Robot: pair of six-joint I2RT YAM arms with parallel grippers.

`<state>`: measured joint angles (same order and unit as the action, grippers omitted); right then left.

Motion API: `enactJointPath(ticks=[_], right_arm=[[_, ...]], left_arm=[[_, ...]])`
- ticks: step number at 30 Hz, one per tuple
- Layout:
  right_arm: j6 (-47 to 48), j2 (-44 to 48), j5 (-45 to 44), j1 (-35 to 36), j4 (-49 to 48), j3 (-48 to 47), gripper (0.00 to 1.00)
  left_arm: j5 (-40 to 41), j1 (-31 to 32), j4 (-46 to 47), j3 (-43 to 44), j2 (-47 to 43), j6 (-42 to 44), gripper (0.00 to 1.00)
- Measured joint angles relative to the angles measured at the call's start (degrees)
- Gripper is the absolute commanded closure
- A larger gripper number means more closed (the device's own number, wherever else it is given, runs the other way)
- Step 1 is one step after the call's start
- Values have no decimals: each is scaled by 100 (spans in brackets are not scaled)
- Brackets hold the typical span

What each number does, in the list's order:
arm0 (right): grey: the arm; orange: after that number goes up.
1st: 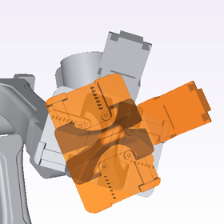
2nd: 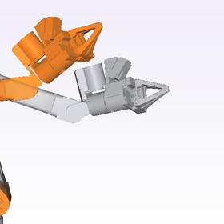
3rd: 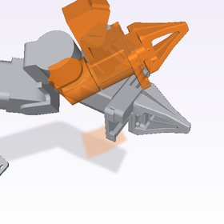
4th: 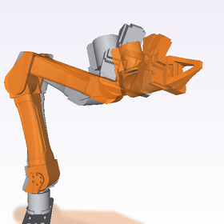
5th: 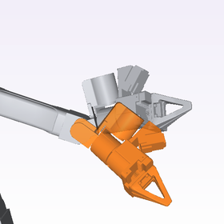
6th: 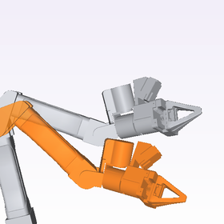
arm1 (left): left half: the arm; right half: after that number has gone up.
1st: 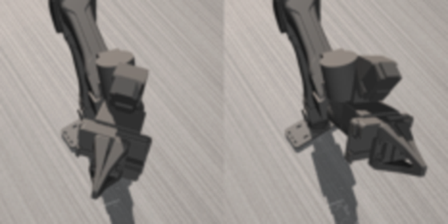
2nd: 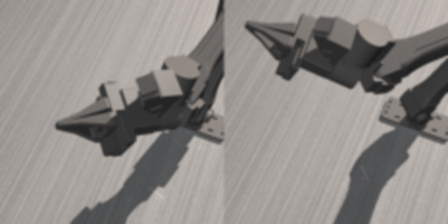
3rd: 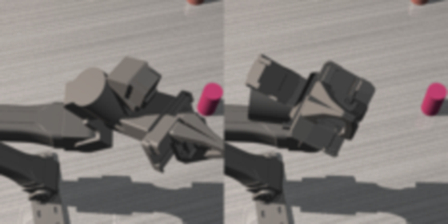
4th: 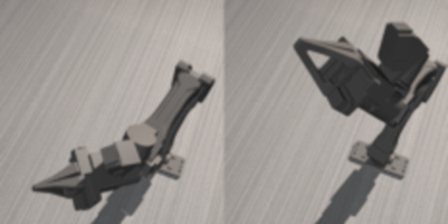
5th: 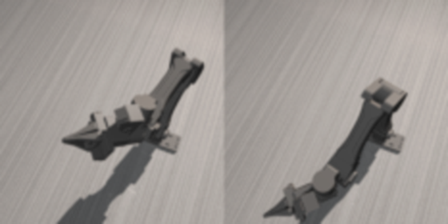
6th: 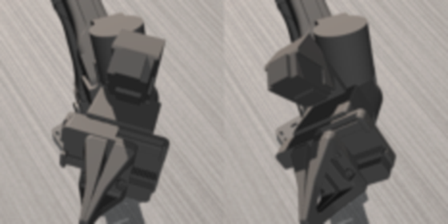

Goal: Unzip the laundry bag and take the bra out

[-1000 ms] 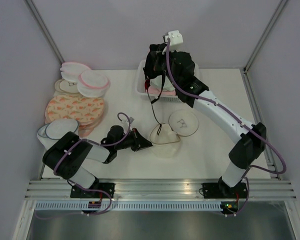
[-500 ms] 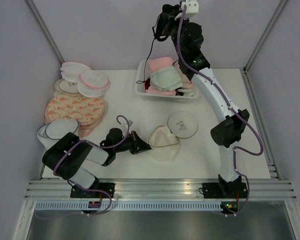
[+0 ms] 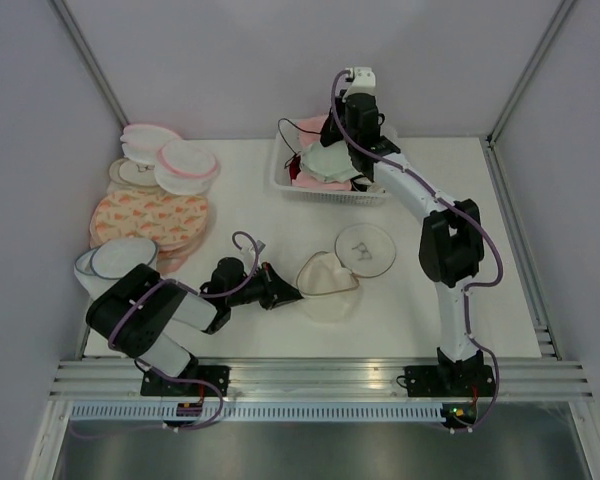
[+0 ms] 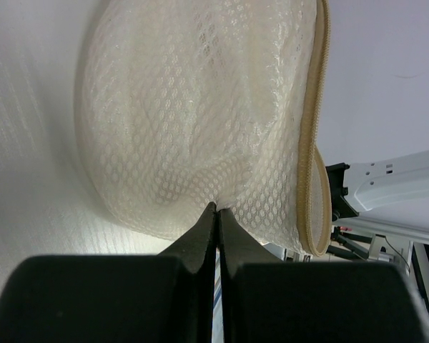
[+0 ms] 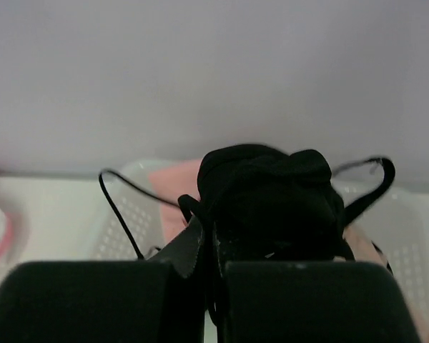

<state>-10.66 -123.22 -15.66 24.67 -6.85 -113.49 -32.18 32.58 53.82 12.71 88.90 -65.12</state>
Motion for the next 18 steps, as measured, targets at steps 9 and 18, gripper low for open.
enactJointPath(ticks=[9, 18], right_arm=[[-20, 22, -649, 33, 103, 1102, 94], [59, 619, -772, 24, 376, 1405, 2]], left_arm=[[-28, 0, 269, -57, 203, -101, 98], [-90, -7, 382, -72, 249, -133, 98]])
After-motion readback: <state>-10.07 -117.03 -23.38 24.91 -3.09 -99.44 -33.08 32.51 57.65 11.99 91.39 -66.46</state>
